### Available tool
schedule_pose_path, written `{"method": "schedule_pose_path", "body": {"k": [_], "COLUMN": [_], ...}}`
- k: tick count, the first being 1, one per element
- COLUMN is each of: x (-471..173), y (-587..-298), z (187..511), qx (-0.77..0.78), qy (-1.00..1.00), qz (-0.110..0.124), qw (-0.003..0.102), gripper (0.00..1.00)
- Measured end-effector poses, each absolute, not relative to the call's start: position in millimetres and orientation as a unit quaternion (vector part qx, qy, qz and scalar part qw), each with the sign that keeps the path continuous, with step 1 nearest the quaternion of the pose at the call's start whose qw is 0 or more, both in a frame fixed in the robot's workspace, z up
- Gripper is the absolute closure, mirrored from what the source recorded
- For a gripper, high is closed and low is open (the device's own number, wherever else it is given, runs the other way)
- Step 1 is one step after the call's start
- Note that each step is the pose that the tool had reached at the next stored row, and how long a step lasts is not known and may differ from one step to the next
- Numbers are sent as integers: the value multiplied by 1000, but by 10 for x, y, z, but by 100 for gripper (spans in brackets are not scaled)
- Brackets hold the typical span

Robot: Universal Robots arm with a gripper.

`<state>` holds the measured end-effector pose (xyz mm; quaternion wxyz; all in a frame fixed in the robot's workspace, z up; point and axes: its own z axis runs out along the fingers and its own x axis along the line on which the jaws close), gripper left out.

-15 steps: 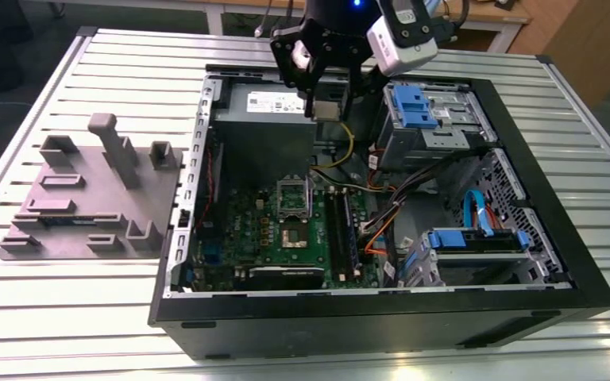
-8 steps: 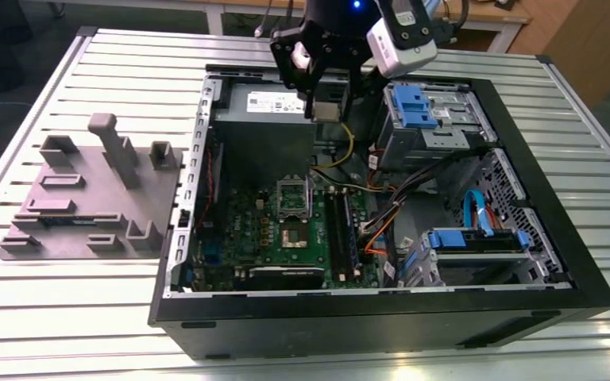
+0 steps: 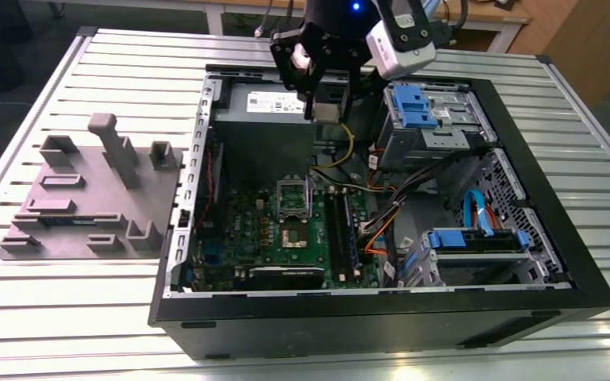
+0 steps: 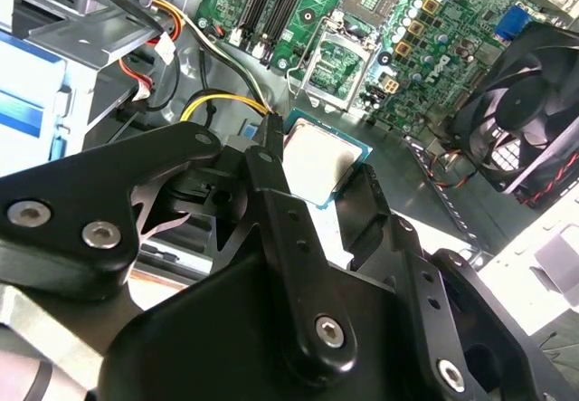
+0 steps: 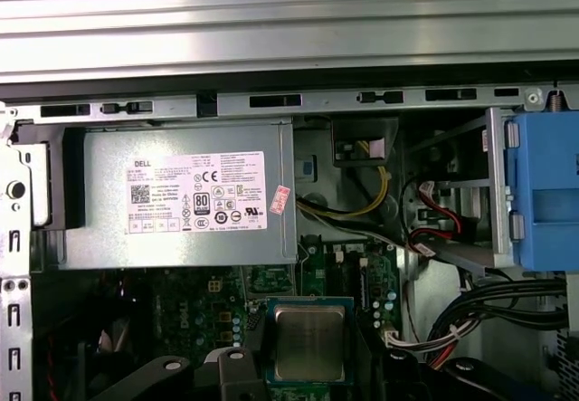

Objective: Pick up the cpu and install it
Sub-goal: 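Place the cpu into insertion slot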

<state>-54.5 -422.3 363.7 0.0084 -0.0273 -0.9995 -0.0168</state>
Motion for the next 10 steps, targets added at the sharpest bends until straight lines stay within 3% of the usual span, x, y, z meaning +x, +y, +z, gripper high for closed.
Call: {"method": "schedule_pose_path", "body": {"k": [10], "x": [-545], "y": [-4223], "z": [3623], "qx": [-27], "qy": [-999], "qz": [-17], "qw": [8], "gripper": [53]}}
